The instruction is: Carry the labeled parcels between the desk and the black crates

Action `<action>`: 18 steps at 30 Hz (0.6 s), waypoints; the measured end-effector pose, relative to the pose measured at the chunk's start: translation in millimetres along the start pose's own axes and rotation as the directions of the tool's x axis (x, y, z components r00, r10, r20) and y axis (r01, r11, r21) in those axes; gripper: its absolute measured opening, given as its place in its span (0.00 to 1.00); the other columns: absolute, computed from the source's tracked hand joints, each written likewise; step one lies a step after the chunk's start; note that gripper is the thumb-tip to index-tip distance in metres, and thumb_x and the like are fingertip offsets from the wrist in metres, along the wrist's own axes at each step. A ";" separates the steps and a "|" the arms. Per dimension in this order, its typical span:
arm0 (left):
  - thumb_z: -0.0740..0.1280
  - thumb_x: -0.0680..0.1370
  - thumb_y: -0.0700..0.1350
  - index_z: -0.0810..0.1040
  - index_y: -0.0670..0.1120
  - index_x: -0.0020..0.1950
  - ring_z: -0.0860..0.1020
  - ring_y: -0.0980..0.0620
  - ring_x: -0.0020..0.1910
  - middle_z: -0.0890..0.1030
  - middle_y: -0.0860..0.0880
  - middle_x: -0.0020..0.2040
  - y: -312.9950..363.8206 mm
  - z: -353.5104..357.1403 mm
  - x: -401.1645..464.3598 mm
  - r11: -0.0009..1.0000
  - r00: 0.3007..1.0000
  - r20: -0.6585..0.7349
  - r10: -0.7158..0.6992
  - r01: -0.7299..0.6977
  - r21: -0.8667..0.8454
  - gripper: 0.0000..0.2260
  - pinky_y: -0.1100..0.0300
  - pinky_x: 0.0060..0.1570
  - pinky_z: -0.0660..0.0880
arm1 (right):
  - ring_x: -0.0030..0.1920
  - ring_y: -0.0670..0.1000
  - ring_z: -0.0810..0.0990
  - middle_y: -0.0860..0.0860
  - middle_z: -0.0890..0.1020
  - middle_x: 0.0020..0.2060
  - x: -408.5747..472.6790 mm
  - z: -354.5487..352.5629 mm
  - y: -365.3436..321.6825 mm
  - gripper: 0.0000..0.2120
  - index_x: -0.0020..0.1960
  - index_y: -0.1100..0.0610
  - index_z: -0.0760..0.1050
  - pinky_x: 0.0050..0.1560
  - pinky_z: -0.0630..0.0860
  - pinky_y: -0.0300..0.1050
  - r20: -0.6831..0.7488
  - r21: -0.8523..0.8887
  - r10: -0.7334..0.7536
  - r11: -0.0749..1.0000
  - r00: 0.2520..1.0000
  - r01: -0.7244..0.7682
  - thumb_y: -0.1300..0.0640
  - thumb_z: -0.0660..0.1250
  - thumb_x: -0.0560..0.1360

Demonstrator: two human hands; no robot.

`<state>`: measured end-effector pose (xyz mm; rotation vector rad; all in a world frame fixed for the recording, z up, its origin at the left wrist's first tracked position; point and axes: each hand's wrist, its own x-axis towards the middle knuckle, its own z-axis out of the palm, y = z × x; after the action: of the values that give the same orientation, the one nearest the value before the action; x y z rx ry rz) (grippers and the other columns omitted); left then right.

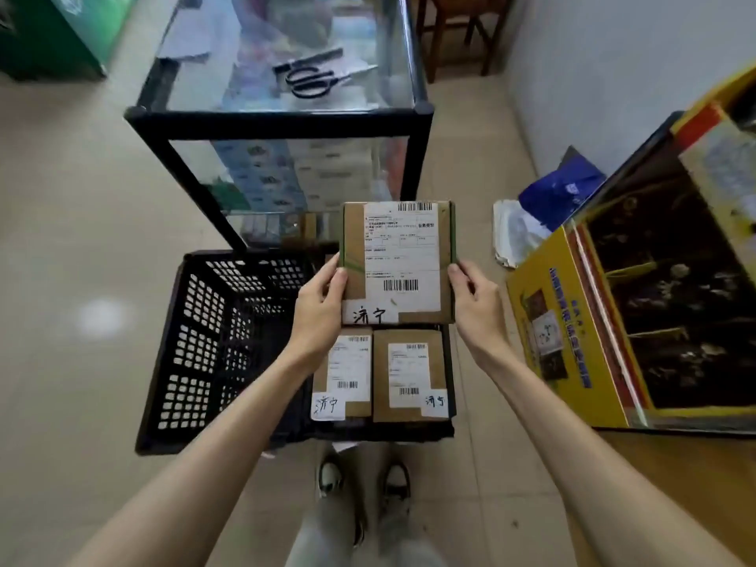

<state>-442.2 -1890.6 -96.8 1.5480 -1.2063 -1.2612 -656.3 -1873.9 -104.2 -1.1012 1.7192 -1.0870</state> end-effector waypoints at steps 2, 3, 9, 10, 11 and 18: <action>0.60 0.86 0.46 0.72 0.47 0.76 0.77 0.60 0.65 0.78 0.54 0.69 -34.3 10.5 5.7 0.998 0.998 0.012 -0.066 0.066 -0.016 0.18 0.62 0.65 0.75 | 0.67 0.48 0.76 0.50 0.79 0.66 2.1 7.2 38.8 0.28 0.72 0.55 0.73 0.68 0.74 0.56 0.022 -0.013 0.056 0.998 0.998 -0.056 0.39 0.58 0.78; 0.60 0.86 0.47 0.72 0.47 0.76 0.76 0.59 0.67 0.77 0.53 0.70 -51.1 15.3 7.9 0.996 0.996 0.013 -0.093 0.093 -0.017 0.18 0.61 0.67 0.74 | 0.66 0.48 0.77 0.50 0.80 0.65 2.2 9.9 59.1 0.28 0.72 0.55 0.73 0.67 0.75 0.56 0.022 -0.006 0.080 0.997 0.997 -0.079 0.40 0.58 0.79; 0.59 0.86 0.45 0.71 0.50 0.76 0.78 0.66 0.61 0.79 0.57 0.65 -127.1 42.8 1.2 0.973 0.971 0.074 -0.228 0.229 -0.001 0.17 0.68 0.59 0.75 | 0.65 0.47 0.78 0.50 0.79 0.65 -9.1 20.3 146.8 0.24 0.73 0.53 0.71 0.63 0.78 0.52 0.034 0.007 0.255 0.967 0.966 -0.255 0.43 0.59 0.82; 0.59 0.87 0.44 0.72 0.49 0.75 0.78 0.65 0.61 0.79 0.58 0.65 -136.5 46.2 -1.0 0.972 0.970 0.070 -0.233 0.233 0.017 0.17 0.68 0.58 0.75 | 0.64 0.47 0.78 0.50 0.79 0.64 -11.3 21.8 156.5 0.24 0.72 0.53 0.72 0.62 0.79 0.53 0.035 0.002 0.266 0.964 0.963 -0.266 0.42 0.59 0.81; 0.58 0.87 0.44 0.73 0.50 0.74 0.78 0.63 0.62 0.79 0.59 0.64 -146.5 49.9 -2.7 0.973 0.971 0.063 -0.232 0.230 0.035 0.16 0.68 0.59 0.75 | 0.63 0.48 0.79 0.50 0.79 0.63 -12.7 23.1 167.1 0.25 0.71 0.54 0.74 0.62 0.79 0.54 0.028 -0.008 0.272 0.962 0.962 -0.272 0.40 0.59 0.80; 0.59 0.86 0.49 0.72 0.51 0.76 0.75 0.54 0.67 0.75 0.53 0.67 -214.0 77.9 -16.8 0.933 0.936 0.034 -0.352 0.347 0.093 0.18 0.50 0.69 0.73 | 0.67 0.52 0.74 0.53 0.77 0.63 -22.6 27.8 225.8 0.20 0.69 0.58 0.75 0.67 0.74 0.57 -0.011 -0.052 0.368 0.928 0.930 -0.368 0.48 0.58 0.83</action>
<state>-479.1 -1823.8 -312.1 1.8646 -1.0552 -1.4985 -679.6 -1802.8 -320.1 -0.7641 1.8713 -0.8084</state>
